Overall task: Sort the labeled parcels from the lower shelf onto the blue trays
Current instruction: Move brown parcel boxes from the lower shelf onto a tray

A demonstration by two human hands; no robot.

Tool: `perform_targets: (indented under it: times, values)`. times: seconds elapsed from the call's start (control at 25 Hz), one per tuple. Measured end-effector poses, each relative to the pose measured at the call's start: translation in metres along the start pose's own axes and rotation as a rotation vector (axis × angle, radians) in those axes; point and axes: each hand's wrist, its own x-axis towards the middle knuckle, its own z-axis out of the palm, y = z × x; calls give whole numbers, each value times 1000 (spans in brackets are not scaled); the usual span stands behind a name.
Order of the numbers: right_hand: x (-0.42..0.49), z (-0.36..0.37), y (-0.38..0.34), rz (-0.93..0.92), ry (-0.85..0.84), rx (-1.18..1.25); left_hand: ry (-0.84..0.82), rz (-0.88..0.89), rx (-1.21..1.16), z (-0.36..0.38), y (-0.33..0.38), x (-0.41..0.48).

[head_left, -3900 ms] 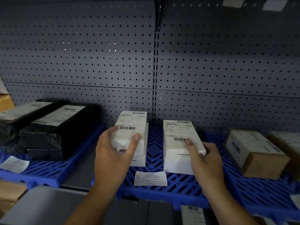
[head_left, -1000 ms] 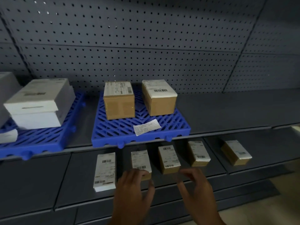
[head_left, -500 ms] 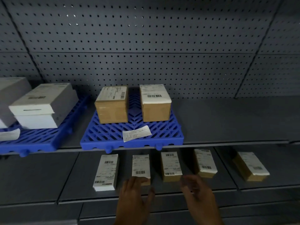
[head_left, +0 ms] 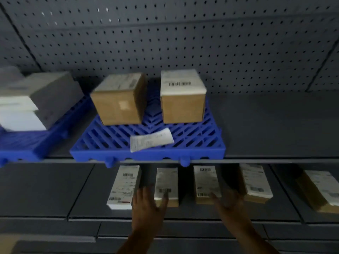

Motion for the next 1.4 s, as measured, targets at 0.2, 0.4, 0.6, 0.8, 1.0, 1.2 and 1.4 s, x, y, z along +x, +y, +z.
perform_targets:
  times: [0.2,0.4,0.6,0.8,1.0,1.2,1.4]
  values:
    - [71,46,29,33,55,24,-83,-195,-92,66,-42,37]
    - [70,69,39,63,91,116,-149,-123,-106,86,-51,47]
    - [47,79,33,-52,103,237,-236,-83,-400,104,-31,17]
    - [22,65,25,-40,116,333,-195,-103,-629,90,-28,-4]
    - [-25,18,-5,-5,129,345,-71,-177,-666,43,-9,-52]
    - [-56,-14,4,62,118,319,-10,-258,-656,31,8,-96]
    - [-101,-41,0,97,117,304,5,-313,-646,8,11,-136]
